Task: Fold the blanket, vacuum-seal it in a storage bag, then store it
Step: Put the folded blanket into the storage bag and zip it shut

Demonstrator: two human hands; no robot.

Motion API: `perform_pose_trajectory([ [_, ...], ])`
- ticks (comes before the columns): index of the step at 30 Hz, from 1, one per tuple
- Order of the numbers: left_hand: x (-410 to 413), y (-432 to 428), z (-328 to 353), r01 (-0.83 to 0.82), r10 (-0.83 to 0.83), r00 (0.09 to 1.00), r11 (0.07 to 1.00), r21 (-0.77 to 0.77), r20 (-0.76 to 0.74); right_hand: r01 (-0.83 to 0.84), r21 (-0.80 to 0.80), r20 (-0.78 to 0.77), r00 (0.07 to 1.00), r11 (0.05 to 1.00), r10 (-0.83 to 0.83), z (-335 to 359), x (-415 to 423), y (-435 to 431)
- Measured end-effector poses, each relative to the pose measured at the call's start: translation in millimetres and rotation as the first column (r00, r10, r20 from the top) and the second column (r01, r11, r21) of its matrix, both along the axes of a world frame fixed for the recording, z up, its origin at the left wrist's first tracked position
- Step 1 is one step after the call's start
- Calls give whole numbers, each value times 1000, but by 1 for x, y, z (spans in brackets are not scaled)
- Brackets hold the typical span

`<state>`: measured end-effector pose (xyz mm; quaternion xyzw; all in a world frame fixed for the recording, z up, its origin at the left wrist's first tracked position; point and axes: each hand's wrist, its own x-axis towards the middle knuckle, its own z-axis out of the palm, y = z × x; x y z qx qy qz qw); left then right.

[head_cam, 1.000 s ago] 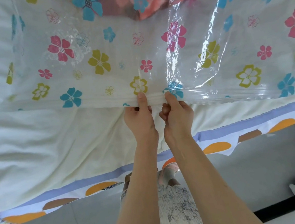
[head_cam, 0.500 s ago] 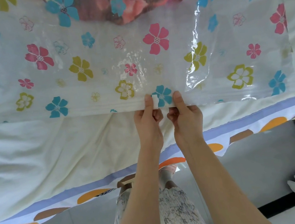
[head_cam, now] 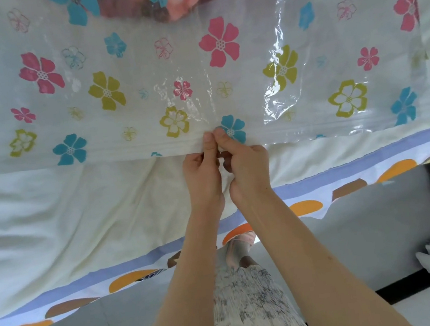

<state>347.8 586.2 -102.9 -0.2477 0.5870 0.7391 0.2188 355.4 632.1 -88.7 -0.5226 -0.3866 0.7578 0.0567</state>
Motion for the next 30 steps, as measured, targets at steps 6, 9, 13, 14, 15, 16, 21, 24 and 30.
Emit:
perform_pose_trajectory([
  [6,0,-5,-8,8,-9,1000,998,-57,-13,99,-29,81,992,995,-96,-2,-1,1],
  [9,0,-5,-10,6,-7,1000,999,-40,-22,109,-25,89,990,994,-107,-1,1,9],
  [13,1,-4,-11,-2,2,1000,1000,-4,-18,109,-23,106,989,994,-106,-3,2,16],
  [14,0,-5,-11,-1,1,1000,1000,3,-19,107,-19,110,988,994,-105,-3,3,18],
  [15,1,-4,-11,-2,2,1000,1000,13,-20,110,-17,110,988,994,-107,-4,3,19],
  [16,1,-5,-11,-3,4,1000,1000,21,-20,116,-18,109,988,993,-114,-5,3,21],
  [21,0,-6,-13,7,-7,1000,1000,2,-12,159,-21,116,981,987,-156,-6,6,31],
  [24,0,-6,-13,-2,2,1000,1000,1,-17,167,-9,108,980,986,-165,-6,9,37],
  [30,1,-4,-14,-34,34,999,999,-12,-29,164,15,105,981,986,-165,-7,14,42],
])
